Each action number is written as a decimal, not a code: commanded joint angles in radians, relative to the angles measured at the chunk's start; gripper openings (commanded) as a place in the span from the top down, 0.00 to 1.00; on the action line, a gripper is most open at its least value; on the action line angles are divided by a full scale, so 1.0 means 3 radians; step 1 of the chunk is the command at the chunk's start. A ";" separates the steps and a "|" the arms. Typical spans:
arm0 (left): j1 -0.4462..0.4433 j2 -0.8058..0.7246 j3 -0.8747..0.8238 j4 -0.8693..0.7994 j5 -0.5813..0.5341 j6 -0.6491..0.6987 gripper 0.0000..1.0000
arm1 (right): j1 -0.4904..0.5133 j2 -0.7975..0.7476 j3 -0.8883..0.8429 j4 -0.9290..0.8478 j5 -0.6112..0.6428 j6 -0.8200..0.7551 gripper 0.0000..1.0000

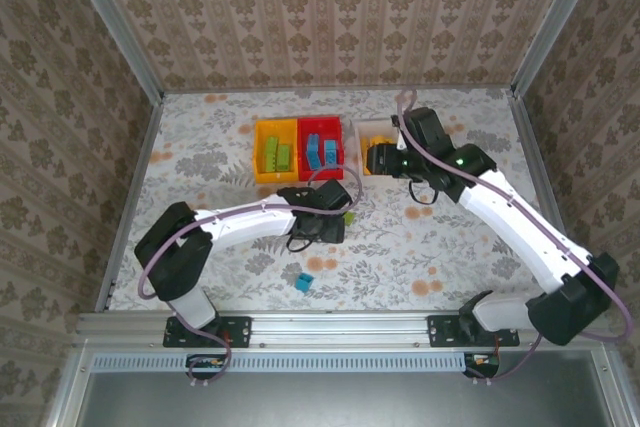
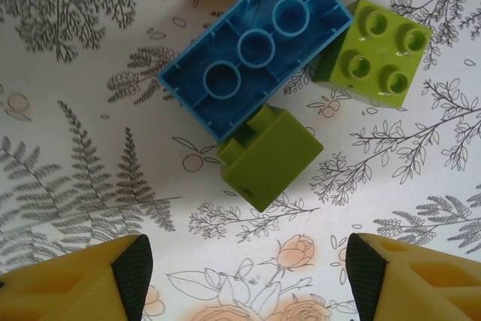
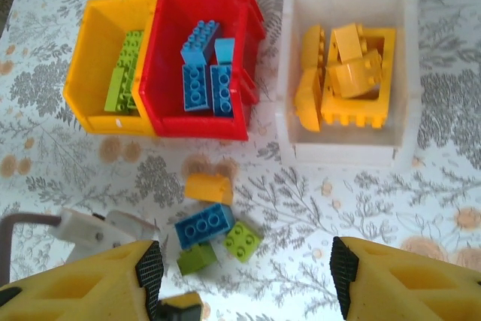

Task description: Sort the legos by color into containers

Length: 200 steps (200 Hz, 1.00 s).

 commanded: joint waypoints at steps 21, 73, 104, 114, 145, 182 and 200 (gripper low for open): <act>-0.0090 0.0190 0.0254 -0.0027 -0.0124 -0.0794 0.25 | 0.0027 -0.0362 -0.0230 -0.0125 -0.0028 0.0151 0.36; 0.0009 0.0347 0.0284 0.0043 -0.0121 -0.1060 0.26 | 0.0037 -0.0447 -0.0275 -0.0154 -0.0028 0.0176 0.36; 0.0113 0.0459 0.0283 0.0161 -0.0014 -0.1058 0.30 | 0.0046 -0.0439 -0.0264 -0.0157 -0.0046 0.0176 0.36; 0.0133 0.0489 0.0274 0.0201 0.0017 -0.1058 0.33 | 0.0047 -0.0442 -0.0262 -0.0155 -0.0045 0.0176 0.36; 0.0147 0.0548 0.0269 0.0223 0.0047 -0.1034 0.42 | 0.0046 -0.0449 -0.0264 -0.0173 -0.0038 0.0168 0.36; 0.0132 0.0462 0.0199 0.0205 -0.0013 -0.1032 0.59 | 0.0047 -0.0451 -0.0308 -0.0138 -0.0042 0.0173 0.36; 0.0109 0.0368 0.0152 0.0147 -0.0072 -0.1038 0.63 | 0.0047 -0.0448 -0.0330 -0.0118 -0.0054 0.0176 0.36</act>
